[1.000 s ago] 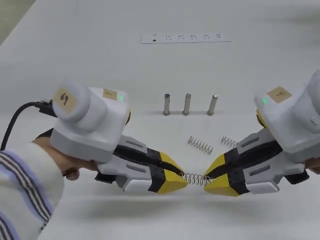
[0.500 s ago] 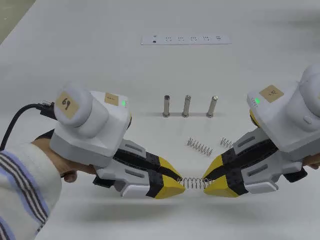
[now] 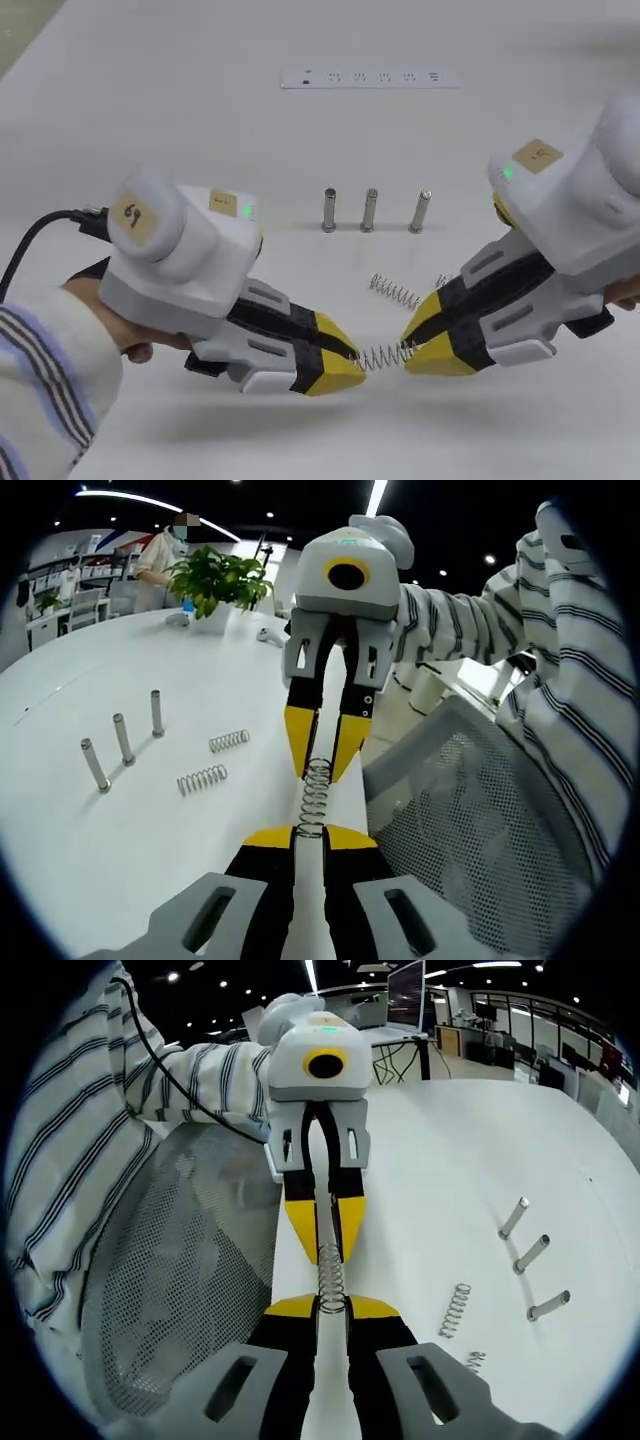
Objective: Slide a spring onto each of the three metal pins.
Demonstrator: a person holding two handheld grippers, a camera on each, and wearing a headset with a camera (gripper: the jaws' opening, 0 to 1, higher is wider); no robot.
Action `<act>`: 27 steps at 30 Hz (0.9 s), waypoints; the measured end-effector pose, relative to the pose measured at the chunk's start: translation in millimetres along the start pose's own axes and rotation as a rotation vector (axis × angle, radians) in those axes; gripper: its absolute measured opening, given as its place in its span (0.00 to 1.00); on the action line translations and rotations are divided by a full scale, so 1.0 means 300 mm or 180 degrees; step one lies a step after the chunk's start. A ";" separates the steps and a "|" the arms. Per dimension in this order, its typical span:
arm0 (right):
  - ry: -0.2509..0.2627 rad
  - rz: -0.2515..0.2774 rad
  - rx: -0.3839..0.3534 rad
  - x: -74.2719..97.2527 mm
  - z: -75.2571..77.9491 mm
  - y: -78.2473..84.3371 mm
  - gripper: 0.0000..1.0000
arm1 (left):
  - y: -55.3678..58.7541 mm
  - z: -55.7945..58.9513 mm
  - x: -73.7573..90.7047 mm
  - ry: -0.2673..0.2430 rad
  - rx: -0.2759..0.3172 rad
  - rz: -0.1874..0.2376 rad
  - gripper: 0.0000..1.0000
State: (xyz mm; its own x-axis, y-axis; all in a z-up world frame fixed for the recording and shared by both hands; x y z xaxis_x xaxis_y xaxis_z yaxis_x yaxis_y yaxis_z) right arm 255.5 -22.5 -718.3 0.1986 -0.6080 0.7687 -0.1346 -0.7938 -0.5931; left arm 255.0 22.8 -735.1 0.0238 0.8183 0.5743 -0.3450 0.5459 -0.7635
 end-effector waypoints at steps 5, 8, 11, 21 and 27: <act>0.0015 -0.0091 0.0055 0.017 -0.002 0.006 0.08 | -0.011 0.004 -0.020 -0.0024 -0.0038 0.0071 0.02; -0.0036 -0.0029 0.0030 0.034 -0.008 -0.008 0.08 | -0.012 0.013 -0.034 -0.0013 0.0010 0.0082 0.02; -0.0030 -0.0080 0.0083 0.042 -0.010 -0.008 0.08 | -0.021 0.020 -0.040 -0.0038 -0.0025 0.0107 0.02; 0.0011 -0.0128 0.0208 0.065 -0.014 -0.041 0.08 | -0.044 0.016 -0.046 -0.0120 -0.0247 0.0255 0.02; -0.0001 -0.0237 0.0297 0.070 -0.019 -0.050 0.08 | -0.052 0.019 -0.059 -0.0099 -0.0294 0.0303 0.02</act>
State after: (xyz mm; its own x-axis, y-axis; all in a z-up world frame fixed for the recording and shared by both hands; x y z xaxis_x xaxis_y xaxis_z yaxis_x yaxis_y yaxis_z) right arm 256.1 -23.4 -691.8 0.2052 -0.5474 0.8114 -0.0284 -0.8320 -0.5541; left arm 254.6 -1.5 -731.6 -0.0344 0.8620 0.5057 -0.2564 0.4814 -0.8382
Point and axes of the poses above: the centre of the closed fingertips' face, and the gripper's own axes: x roughly backward along the fingers, z roughly to its right, y roughly out of its underside, the point moved 2 cm from there along x, roughly backward along the fingers, and after that the axes turned 5 degrees about -z, right-handed, at the moved point
